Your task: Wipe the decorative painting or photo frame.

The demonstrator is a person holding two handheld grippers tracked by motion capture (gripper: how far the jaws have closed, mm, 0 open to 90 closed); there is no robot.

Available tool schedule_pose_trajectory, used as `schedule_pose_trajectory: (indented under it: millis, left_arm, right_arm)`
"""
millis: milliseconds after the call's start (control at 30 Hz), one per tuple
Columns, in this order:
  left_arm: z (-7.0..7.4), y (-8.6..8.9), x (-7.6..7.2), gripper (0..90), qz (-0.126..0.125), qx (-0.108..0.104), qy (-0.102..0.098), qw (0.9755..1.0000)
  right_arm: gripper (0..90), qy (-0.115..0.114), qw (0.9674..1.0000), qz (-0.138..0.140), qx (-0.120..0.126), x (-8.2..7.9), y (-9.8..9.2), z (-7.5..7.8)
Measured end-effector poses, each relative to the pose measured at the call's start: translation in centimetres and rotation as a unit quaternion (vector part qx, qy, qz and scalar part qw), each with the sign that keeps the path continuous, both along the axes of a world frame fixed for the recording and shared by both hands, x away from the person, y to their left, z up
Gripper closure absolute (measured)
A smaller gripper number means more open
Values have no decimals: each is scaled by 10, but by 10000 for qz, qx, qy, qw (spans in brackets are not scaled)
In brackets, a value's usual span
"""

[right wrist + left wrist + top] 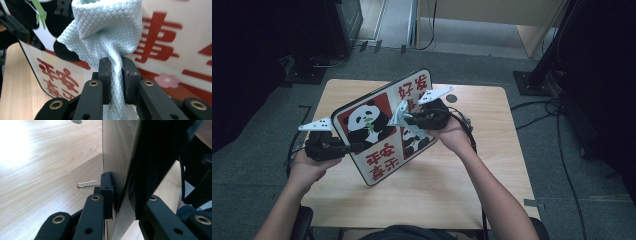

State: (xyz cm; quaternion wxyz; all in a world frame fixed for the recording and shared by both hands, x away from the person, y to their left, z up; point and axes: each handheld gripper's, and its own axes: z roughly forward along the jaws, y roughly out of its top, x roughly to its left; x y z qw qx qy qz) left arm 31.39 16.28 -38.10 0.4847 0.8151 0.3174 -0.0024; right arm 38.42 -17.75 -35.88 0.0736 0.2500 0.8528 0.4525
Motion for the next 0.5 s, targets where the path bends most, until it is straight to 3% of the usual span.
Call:
schedule_pose_trajectory:
  millis: [500]
  left_arm:
    - [0,0,0,792,1,0,1,10000]
  right_arm:
    - [800,147,9999,-83,-7,-6,-7,-32]
